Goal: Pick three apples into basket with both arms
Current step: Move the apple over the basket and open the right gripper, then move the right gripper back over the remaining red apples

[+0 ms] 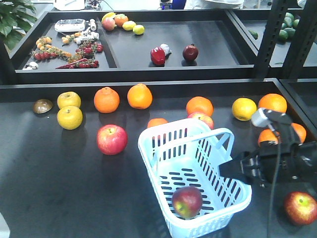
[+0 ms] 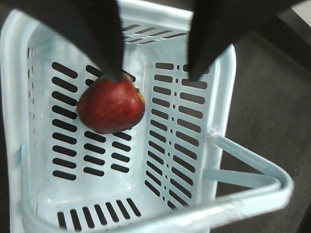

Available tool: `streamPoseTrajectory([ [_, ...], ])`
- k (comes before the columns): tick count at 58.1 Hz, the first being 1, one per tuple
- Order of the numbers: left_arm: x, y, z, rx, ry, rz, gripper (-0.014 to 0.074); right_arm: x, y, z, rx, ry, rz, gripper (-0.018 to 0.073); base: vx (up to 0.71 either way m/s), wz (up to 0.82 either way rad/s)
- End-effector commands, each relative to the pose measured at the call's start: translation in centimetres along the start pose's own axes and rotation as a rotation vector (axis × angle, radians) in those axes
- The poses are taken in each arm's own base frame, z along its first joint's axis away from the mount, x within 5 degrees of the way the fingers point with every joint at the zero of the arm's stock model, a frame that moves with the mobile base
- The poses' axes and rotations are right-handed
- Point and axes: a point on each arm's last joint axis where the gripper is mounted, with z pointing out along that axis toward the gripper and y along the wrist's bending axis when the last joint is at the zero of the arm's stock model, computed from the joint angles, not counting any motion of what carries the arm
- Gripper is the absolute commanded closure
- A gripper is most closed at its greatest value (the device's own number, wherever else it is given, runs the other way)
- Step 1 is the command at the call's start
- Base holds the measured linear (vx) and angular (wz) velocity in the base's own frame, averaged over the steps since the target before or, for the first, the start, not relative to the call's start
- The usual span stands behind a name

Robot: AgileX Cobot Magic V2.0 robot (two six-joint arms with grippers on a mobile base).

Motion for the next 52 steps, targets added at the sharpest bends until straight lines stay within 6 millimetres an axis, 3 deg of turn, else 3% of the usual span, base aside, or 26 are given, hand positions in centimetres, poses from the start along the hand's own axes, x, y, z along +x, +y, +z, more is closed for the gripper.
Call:
streamPoseTrajectory([
  [1, -1.0, -0.3, -0.2, 0.006, -0.048, -0.027, 0.0603, -0.6, 1.2, -2.2, 0.022, -0.054, -0.037, 0.0523, 0.0, 0.0],
  [2, -1.0, -0.3, -0.2, 0.006, -0.048, -0.027, 0.0603, -0.6, 1.3, -2.4, 0.027, -0.058, -0.035, 0.0565, 0.0, 0.0],
  [5, -1.0, -0.3, -0.2, 0.006, -0.048, -0.027, 0.0603, -0.2, 1.4, -3.2, 0.079, -0.049, -0.046, 0.0574, 0.0, 0.0],
  [16, -1.0, -0.3, -0.2, 0.006, -0.048, -0.027, 0.0603, 0.6, 0.7, -6.0, 0.356, -0.059, -0.052, 0.0558, 0.0, 0.0],
  [24, -1.0, -0.3, -0.2, 0.006, -0.048, -0.027, 0.0603, 0.9, -0.5, -6.8, 0.515, -0.032, -0.049, 0.0502, 0.0, 0.0],
  [36, -1.0, -0.3, -0.2, 0.006, -0.048, -0.027, 0.0603, 0.2, -2.3, -6.4, 0.636, -0.018, 0.018, 0.0272, 0.0, 0.0],
  [44, -1.0, -0.3, -0.2, 0.006, -0.048, -0.027, 0.0603, -1.5, -3.9, -5.7, 0.708, 0.072, 0.083, 0.0043, 0.0, 0.0],
  [52, -1.0, -0.3, -0.2, 0.006, -0.048, -0.027, 0.0603, -3.8, -5.8, -4.4, 0.778, 0.163, 0.104, -0.0098, 0.0, 0.0],
])
